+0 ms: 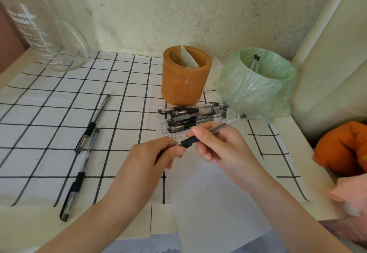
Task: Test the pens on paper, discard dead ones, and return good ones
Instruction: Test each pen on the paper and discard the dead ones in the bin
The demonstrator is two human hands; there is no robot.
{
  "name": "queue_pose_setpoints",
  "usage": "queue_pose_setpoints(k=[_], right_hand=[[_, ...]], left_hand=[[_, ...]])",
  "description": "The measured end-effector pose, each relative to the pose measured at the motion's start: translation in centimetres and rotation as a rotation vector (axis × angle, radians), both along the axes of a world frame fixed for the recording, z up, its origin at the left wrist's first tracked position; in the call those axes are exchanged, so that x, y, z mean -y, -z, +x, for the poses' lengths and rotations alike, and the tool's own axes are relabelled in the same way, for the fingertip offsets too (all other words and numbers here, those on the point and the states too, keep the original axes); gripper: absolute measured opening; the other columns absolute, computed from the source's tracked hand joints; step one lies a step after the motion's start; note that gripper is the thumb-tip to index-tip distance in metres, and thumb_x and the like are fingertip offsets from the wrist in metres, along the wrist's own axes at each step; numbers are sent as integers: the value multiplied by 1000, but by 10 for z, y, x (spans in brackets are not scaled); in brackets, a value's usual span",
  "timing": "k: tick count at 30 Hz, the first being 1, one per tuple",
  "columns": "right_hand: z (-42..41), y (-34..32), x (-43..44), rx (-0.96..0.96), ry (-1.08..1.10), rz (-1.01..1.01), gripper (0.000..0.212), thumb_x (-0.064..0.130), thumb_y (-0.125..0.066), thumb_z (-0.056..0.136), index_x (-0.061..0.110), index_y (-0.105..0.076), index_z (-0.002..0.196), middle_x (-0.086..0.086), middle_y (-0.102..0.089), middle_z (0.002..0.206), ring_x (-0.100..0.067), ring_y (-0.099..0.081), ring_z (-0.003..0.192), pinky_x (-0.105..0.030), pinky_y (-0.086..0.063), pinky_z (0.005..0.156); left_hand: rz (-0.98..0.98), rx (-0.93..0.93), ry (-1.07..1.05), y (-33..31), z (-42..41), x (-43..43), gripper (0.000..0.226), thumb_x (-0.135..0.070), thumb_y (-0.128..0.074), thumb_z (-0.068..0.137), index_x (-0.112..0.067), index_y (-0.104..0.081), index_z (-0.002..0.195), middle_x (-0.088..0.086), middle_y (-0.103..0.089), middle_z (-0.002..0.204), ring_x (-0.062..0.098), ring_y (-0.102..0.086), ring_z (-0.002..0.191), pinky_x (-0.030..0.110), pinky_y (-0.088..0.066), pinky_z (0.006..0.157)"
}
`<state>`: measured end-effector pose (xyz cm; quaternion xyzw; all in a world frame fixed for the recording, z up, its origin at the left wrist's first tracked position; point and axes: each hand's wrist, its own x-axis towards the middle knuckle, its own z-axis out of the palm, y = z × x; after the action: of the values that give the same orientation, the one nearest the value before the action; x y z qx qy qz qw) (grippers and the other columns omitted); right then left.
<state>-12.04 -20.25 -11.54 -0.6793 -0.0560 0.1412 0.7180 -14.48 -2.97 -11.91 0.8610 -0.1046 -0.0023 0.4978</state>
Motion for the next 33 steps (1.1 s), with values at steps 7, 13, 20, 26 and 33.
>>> queue_pose_setpoints(k=[7,13,20,26,33], right_hand=[[-2,-2,-4,26,-19,-26,19,30,-60,83,14,-69,82,3,-53,53,-9,-42,48,-17,-31,46],[-1,9,-11,-60,42,30,31,32,-58,86,2,-65,90,-2,-55,58,-14,-45,52,-20,-35,49],[11,11,-8,-192,210,74,24,23,-63,86,-1,-64,80,-10,-68,68,-14,-62,57,-20,-47,50],[26,8,-5,-268,234,70,35,25,-50,97,-8,-60,101,-22,-73,89,-26,-72,78,-26,-58,64],[20,9,-3,-201,216,-62,26,15,-46,99,-5,-63,100,-21,-73,89,-24,-72,75,-29,-58,62]], left_hand=[[-19,29,-3,0,-3,0,26,-44,-48,80,-24,-60,69,-16,-52,57,6,-42,46,10,-31,45],[86,-19,-43,5,4,-2,22,-37,-52,88,-23,-61,73,-9,-53,54,5,-44,45,13,-34,47],[452,33,-63,4,8,-12,52,-71,-20,74,-34,-54,88,-14,-60,72,2,-54,61,20,-43,58],[533,27,-86,7,2,-24,32,-53,-32,90,-31,-55,92,-12,-59,75,4,-56,68,24,-50,65],[626,156,-185,8,3,-40,20,-37,-48,90,-21,-60,88,-7,-61,77,14,-56,67,25,-46,57]])
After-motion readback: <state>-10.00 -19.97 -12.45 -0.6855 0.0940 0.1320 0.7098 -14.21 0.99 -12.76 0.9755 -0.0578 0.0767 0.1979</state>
